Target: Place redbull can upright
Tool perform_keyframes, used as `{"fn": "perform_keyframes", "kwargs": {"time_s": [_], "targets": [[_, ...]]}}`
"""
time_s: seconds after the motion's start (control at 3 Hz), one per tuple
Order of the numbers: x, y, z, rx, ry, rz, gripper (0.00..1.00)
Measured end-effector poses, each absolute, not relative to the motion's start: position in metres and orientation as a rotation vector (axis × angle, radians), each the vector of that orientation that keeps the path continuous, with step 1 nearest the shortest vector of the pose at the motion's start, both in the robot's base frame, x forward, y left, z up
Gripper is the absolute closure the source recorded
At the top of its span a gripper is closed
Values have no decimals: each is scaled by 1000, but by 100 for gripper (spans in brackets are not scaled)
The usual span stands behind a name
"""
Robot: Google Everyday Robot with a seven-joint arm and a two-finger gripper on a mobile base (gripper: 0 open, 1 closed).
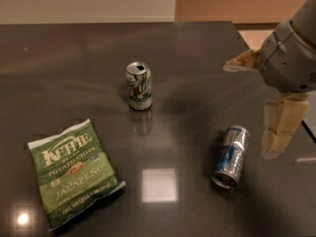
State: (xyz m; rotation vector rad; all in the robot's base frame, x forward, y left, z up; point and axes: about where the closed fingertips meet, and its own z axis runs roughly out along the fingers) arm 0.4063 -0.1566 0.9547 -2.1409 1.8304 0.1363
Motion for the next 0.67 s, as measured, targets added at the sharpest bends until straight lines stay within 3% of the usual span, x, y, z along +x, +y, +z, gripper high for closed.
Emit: {"fn": "perform_keyframes", "kwargs": {"time_s": [0.67], "targets": [[371, -133, 913, -2492, 1415, 119, 0]]}}
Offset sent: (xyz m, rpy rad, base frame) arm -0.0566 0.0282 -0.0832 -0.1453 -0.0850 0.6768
